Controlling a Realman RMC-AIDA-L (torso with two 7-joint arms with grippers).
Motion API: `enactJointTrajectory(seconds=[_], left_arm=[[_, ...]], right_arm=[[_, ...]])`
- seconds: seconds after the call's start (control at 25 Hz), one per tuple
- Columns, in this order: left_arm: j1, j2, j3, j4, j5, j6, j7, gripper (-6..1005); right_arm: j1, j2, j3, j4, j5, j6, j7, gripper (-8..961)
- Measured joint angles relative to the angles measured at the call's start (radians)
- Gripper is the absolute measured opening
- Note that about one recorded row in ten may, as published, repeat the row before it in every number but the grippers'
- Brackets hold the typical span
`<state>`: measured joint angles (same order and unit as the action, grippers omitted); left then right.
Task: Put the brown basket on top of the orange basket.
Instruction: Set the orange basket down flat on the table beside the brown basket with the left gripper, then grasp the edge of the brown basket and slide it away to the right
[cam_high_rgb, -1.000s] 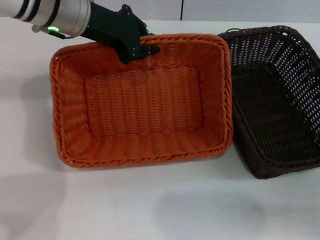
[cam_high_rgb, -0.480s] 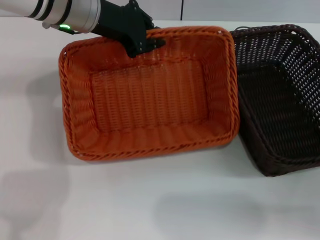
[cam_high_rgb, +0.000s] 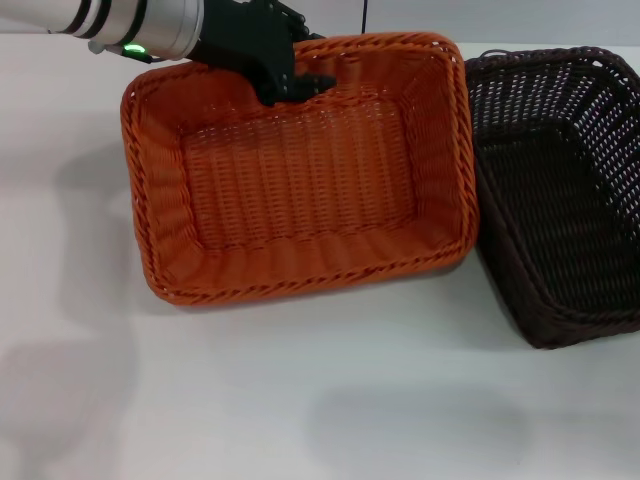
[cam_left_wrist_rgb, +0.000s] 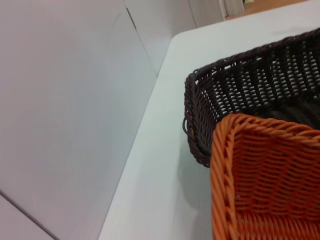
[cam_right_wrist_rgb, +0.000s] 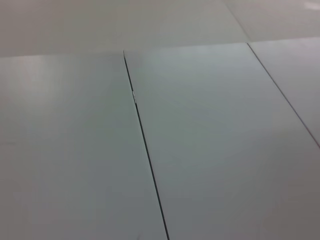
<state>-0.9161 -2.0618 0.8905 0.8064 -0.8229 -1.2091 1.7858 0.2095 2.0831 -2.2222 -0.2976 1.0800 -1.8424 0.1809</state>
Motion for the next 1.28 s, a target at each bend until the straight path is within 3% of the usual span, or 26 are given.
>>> enactJointTrajectory(seconds=[0.04, 0.28, 0.48, 0.56, 0.64, 0.68, 0.72, 0.8, 0.84, 0.88, 0.92, 1.0, 1.04, 1.12, 1.16, 1.28], left_arm=[[0.001, -0.001, 0.008, -0.001, 0.000, 0.010, 0.003, 372], [0.009, -0.005, 0.068, 0.002, -0.001, 0.140, 0.029, 597], [0.009, -0.006, 0.080, 0.016, -0.001, 0.154, 0.030, 596], [0.043, -0.010, 0.093, 0.117, -0.006, 0.254, 0.025, 595], [0.043, -0.010, 0.093, 0.117, -0.006, 0.254, 0.025, 595], [0.091, -0.014, 0.138, 0.178, -0.043, 0.385, 0.023, 594], [0.191, -0.006, 0.327, 0.235, -0.181, 0.735, 0.027, 594], [0.222, 0.004, 0.467, 0.231, -0.225, 1.019, 0.014, 595], [0.222, 0.004, 0.467, 0.231, -0.225, 1.019, 0.014, 595], [0.227, 0.005, 0.517, 0.218, -0.222, 1.181, -0.013, 595], [0.251, 0.001, 0.583, 0.190, -0.128, 1.566, -0.152, 596], [0.278, -0.002, 0.612, 0.174, -0.047, 1.741, -0.263, 596], [0.278, -0.002, 0.612, 0.174, -0.047, 1.741, -0.263, 597], [0.365, -0.001, 0.670, 0.109, 0.119, 2.092, -0.617, 598], [0.397, 0.000, 0.673, 0.081, 0.173, 2.186, -0.770, 598], [0.461, 0.002, 0.672, 0.045, 0.237, 2.285, -0.982, 599]], right_arm=[[0.001, 0.000, 0.000, 0.000, 0.000, 0.000, 0.000, 820], [0.003, 0.000, 0.000, 0.000, 0.000, -0.001, 0.000, 820], [0.002, 0.000, -0.003, -0.001, 0.000, 0.000, 0.000, 820], [0.002, 0.001, -0.006, -0.002, 0.000, 0.000, 0.000, 819], [0.001, 0.001, -0.010, -0.004, 0.000, 0.000, 0.000, 819], [0.001, 0.001, -0.011, -0.005, 0.000, 0.000, 0.000, 819], [0.001, 0.002, -0.012, -0.005, 0.000, 0.000, 0.000, 819], [0.003, 0.002, -0.013, -0.004, 0.000, 0.000, 0.002, 819], [0.006, 0.001, -0.013, -0.003, 0.000, 0.001, 0.002, 819], [0.010, 0.001, -0.013, -0.002, 0.000, 0.003, 0.002, 819], [0.018, 0.000, -0.013, -0.002, 0.000, 0.007, 0.002, 819], [0.020, -0.001, -0.013, -0.002, 0.000, 0.008, 0.002, 819], [0.022, -0.001, -0.013, -0.002, 0.000, 0.006, 0.002, 819], [0.024, -0.002, -0.013, -0.003, -0.002, 0.001, 0.004, 819], [0.025, -0.003, -0.013, -0.005, -0.006, -0.002, 0.004, 819], [0.026, -0.003, -0.013, -0.009, -0.055, -0.041, 0.005, 819]])
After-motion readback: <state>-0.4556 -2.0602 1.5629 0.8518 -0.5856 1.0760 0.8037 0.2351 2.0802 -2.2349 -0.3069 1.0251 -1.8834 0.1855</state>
